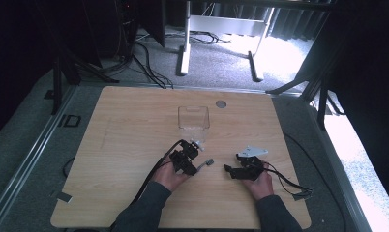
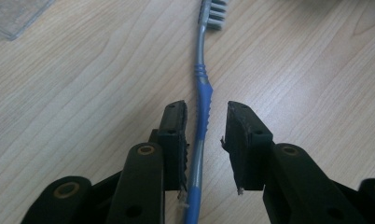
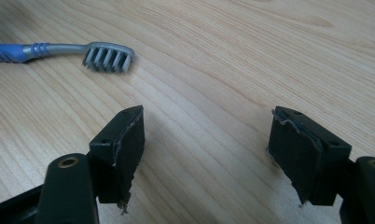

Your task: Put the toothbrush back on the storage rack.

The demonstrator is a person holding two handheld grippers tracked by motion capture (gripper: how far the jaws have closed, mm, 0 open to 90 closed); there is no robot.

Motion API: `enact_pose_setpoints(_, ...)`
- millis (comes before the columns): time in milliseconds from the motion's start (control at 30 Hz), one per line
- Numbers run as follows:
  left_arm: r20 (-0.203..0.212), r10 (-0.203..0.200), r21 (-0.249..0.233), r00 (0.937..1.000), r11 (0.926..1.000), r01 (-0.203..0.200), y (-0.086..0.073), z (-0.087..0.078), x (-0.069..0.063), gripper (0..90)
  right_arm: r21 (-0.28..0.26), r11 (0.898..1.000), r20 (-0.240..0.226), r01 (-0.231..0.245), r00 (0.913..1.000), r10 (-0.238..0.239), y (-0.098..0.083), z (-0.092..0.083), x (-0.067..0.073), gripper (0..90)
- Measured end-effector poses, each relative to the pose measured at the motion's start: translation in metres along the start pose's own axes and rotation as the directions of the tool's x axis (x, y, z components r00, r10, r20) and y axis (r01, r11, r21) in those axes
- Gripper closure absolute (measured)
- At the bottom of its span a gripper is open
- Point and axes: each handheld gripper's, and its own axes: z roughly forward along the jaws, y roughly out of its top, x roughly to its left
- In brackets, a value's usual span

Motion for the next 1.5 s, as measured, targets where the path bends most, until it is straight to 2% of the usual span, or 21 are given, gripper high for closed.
enact_pose_setpoints(333,-0.008,0.003,0.018,1.0000,0.9998,-0.003,0.001,0.000,0.000,69.5,0.000,1.000,0.000,0.000,1.0000,0.000,0.000,0.000,0.000,26.6)
enact_pose_setpoints(700,0.002,0.034,0.068,0.9994,0.9971,-0.034,0.003,0.006,-0.005,70.2,0.000,1.000,0.000,0.000,1.0000,0.000,0.000,0.000,0.000,26.6)
enact_pose_setpoints(767,-0.014,0.041,0.078,0.9991,0.9962,-0.039,0.003,0.007,-0.006,70.3,0.000,1.000,0.000,0.000,1.0000,0.000,0.000,0.000,0.000,26.6)
enact_pose_setpoints(1067,-0.037,0.053,0.107,0.9979,0.9931,-0.049,0.005,0.013,-0.006,72.7,0.000,1.000,0.000,0.000,1.0000,0.000,0.000,0.000,0.000,26.6)
enact_pose_setpoints(1233,-0.034,0.070,0.121,0.9970,0.9906,-0.065,0.006,0.016,-0.008,74.3,0.000,1.000,0.000,-0.001,1.0000,0.001,0.000,0.000,0.000,26.6)
enact_pose_setpoints(1500,-0.037,0.073,0.128,0.9966,0.9894,-0.068,0.008,0.019,-0.008,75.7,-0.001,1.000,0.000,0.000,1.0000,0.000,0.000,0.000,0.000,26.6)
